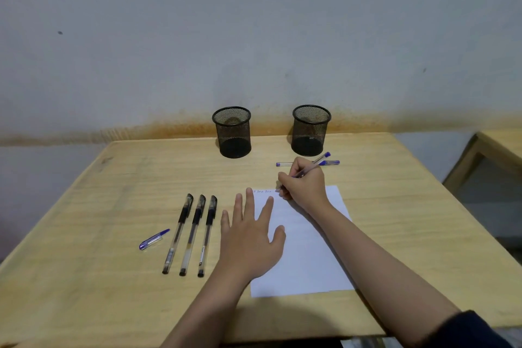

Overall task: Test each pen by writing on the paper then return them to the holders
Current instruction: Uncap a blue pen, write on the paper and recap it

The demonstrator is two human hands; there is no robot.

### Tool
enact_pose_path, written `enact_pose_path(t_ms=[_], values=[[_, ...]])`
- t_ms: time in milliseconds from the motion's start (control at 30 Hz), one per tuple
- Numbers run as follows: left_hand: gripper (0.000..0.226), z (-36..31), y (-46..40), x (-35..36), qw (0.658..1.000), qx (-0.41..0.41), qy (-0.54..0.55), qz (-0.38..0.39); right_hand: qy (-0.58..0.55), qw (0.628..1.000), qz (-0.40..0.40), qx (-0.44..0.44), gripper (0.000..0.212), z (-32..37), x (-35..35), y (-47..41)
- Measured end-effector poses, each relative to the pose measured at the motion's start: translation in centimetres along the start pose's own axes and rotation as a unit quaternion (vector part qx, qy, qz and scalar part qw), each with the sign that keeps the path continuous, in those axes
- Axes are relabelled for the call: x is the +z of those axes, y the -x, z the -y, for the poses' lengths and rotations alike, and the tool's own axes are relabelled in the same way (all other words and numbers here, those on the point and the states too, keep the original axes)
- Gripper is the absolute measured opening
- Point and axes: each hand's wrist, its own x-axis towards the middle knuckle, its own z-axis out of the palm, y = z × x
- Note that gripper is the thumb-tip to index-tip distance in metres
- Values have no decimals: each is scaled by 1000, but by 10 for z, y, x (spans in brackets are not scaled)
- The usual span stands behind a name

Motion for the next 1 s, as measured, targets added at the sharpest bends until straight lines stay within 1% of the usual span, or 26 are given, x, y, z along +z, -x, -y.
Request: enact_pose_path(t_ms=[133,367,500,600,733,900,1000], values=[[61,0,0,1,1000,-1,0,-1,-1,1000,0,7,32,-2,1,-1],[61,-1,0,0,1000,-4,2,-1,16,1000,6,19,28,-2,2,-2],[61,-1,0,0,1000,-4,7,-1,1,1000,-6,17,28,-3,3,-3],[61,-1,1,0,1000,-4,9,0,14,999,-13,26,28,-4,3,-3],[62,-1,0,0,1000,-4,6,-2,16,1000,-1,16,26,-3,4,-2],[61,-1,1,0,1000,-5,6,-5,0,1000,-15,12,29,-3,3,-2],[61,-1,1,0,1000,-3,9,-6,11,1000,-15,18,27,-3,3,-2]])
